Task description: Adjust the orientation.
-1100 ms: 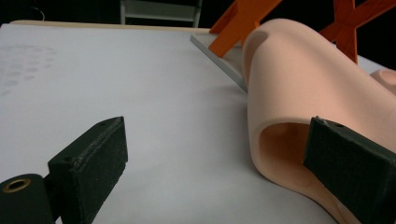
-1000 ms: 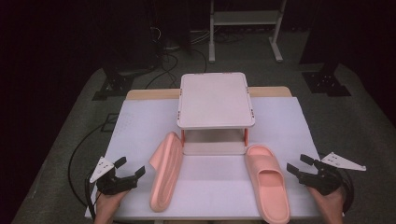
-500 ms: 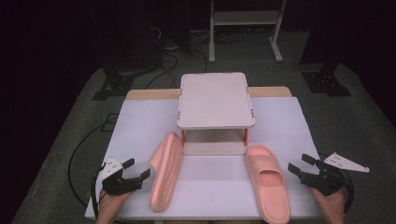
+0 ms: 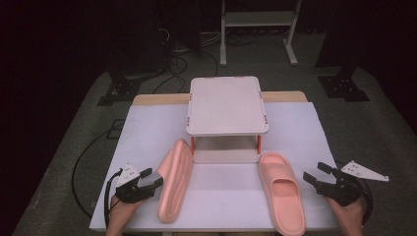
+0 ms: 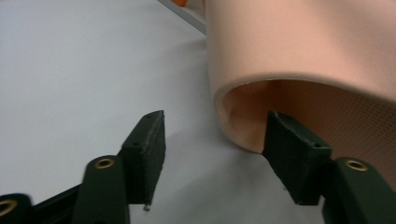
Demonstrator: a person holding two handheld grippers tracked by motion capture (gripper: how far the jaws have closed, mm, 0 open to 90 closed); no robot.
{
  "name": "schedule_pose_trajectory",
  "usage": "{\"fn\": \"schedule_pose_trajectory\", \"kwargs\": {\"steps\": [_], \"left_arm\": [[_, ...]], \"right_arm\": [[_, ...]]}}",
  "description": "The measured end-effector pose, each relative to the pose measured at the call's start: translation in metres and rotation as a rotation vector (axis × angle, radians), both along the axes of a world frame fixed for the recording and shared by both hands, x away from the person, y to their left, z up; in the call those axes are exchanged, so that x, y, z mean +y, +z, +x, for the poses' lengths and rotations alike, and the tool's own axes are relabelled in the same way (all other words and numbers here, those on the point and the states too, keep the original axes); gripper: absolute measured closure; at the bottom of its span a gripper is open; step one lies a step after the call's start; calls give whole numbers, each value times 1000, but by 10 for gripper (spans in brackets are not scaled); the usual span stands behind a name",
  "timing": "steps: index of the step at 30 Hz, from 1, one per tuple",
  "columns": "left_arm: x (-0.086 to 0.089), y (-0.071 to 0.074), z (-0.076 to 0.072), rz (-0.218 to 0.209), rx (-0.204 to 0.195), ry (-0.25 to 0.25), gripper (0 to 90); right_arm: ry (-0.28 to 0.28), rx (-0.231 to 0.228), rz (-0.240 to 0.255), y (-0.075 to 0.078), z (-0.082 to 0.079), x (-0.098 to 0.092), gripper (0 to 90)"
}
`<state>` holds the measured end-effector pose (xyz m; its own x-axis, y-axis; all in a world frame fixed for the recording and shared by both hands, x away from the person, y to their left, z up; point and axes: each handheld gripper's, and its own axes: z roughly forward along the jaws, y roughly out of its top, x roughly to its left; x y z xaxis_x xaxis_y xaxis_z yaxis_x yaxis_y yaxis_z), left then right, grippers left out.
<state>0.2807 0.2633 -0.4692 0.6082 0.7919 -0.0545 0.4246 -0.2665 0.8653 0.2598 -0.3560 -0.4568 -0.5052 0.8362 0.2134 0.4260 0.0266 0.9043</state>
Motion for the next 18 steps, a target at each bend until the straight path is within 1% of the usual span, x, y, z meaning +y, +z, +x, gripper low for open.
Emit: {"fn": "schedule_pose_trajectory", "kwargs": {"steps": [1,6,7,8,11,14,15,18], "left_arm": [[-2,0,3,3,0,-9,454],[-9,0,10,25,16,-10,502],[-9,0,10,25,16,-10,517],[-12,0,11,37,15,-14,536],[-15,0,12,44,8,-20,590],[-15,1,11,38,0,-20,613],[-16,1,11,18,-4,-15,613],[-16,4,10,-6,-22,-24,623]], "right_arm": [[2,-1,-4,0,0,0,210],[7,3,-6,0,-1,1,210],[7,3,-6,0,-1,1,210],[8,-3,-9,0,-2,1,210],[7,-5,-9,1,-2,1,210],[9,-3,-13,0,-2,1,210],[9,-3,-13,0,-2,1,210],[10,1,-10,0,-2,1,210]]}}
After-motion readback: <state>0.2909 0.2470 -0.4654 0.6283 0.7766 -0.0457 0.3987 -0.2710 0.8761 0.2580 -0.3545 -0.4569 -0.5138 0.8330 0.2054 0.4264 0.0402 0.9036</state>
